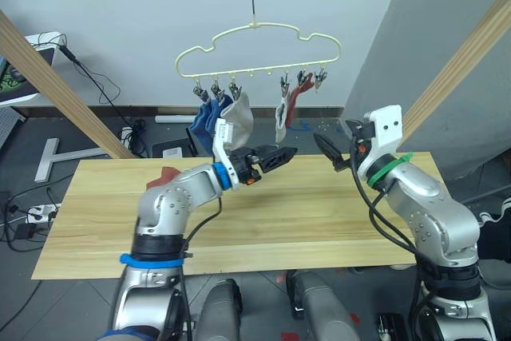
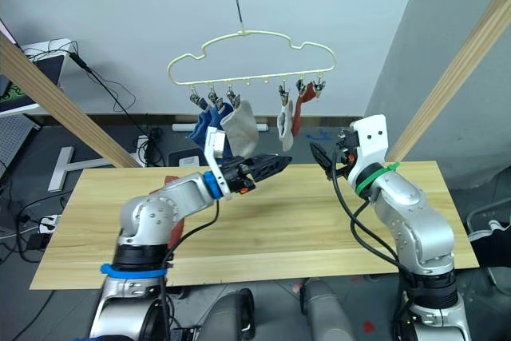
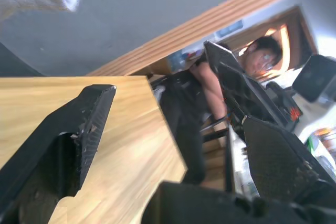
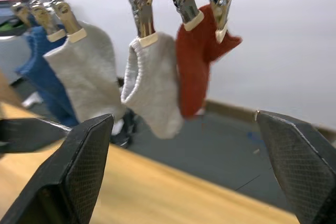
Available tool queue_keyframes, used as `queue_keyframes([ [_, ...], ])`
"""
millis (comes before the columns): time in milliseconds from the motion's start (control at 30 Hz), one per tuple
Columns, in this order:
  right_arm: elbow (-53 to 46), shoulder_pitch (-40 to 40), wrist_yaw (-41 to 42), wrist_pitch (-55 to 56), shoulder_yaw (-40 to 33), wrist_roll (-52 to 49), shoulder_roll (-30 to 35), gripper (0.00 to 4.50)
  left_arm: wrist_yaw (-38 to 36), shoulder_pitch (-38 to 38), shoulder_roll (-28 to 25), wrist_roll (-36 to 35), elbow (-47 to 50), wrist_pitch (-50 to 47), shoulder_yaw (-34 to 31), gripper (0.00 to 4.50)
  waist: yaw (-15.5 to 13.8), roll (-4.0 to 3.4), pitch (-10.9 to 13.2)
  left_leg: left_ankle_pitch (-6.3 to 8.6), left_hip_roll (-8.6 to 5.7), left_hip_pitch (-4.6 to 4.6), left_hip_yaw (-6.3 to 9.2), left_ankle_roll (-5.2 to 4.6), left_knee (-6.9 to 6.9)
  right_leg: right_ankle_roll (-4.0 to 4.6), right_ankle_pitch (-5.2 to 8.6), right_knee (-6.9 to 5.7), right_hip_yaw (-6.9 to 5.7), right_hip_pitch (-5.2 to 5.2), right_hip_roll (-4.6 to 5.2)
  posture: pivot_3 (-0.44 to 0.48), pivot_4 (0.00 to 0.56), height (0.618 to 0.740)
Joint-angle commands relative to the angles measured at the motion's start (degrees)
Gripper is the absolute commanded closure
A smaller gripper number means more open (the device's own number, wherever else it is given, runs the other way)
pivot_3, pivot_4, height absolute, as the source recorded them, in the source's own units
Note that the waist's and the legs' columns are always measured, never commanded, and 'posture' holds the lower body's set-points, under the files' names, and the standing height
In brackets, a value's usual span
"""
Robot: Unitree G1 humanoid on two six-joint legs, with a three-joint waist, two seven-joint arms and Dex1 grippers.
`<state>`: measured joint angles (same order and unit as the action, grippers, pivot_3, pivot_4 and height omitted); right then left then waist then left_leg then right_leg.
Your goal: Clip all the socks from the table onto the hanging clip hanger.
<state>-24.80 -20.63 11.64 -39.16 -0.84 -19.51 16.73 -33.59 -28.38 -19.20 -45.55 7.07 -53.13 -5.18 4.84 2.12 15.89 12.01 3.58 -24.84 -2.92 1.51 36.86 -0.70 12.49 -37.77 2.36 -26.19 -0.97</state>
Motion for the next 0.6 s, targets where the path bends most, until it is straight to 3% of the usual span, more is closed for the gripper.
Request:
queue_keyframes([
  [33,-0.9,0.0,-2.8,4.4,0.6,3.0,-2.3,0.93,-1.5,1.1,-2.9,1.0,6.7,2.2,-0.3,0.00,-0.2,-0.01,0.0,0.00,-0.01,0.01,0.01,0.01,-0.02,0.00,0.00,-0.02,0.01,-0.01,0.01,-0.041,0.236,0.740],
  [67,-0.1,-0.7,-3.6,6.0,1.3,4.8,-2.6,1.29,-2.0,1.8,-5.0,4.1,8.8,5.9,0.2,0.00,-0.3,-0.01,0.0,-0.01,-0.01,0.01,0.04,0.02,-0.02,0.01,0.00,-0.03,0.00,0.00,0.02,-0.033,0.237,0.740],
  [167,2.3,-2.2,-4.8,9.3,2.3,8.0,-3.8,1.29,-2.3,2.7,-7.9,8.3,12.8,11.5,0.3,0.00,-0.5,0.00,0.0,-0.02,-0.05,0.01,-0.01,0.03,0.03,0.01,0.00,-0.02,0.01,0.01,0.05,-0.025,0.236,0.740],
  [267,5.1,-3.7,-5.5,11.6,1.6,8.8,-5.5,1.29,-0.5,1.9,-7.0,7.4,14.1,12.2,-1.1,0.00,-1.2,0.00,0.0,-0.02,-0.06,0.02,-0.08,0.03,0.07,0.01,0.00,-0.02,0.03,0.03,0.09,-0.008,0.239,0.740],
  [400,7.7,-5.1,-5.6,13.2,1.6,10.3,-6.4,2.62,0.2,1.8,-7.1,8.2,15.2,13.7,-1.1,0.00,-1.9,0.00,0.0,-0.02,-0.07,0.02,-0.14,0.03,0.06,0.00,-0.01,-0.01,0.06,0.02,0.10,-0.001,0.240,0.740],
  [600,12.2,-7.6,-6.5,15.9,1.0,11.8,-7.4,2.62,1.6,0.4,-6.5,10.3,15.8,16.5,0.2,0.00,-2.2,0.00,0.0,-0.02,-0.07,0.02,-0.12,0.03,0.06,0.01,-0.01,-0.01,0.04,0.02,0.07,0.013,0.247,0.740],
])
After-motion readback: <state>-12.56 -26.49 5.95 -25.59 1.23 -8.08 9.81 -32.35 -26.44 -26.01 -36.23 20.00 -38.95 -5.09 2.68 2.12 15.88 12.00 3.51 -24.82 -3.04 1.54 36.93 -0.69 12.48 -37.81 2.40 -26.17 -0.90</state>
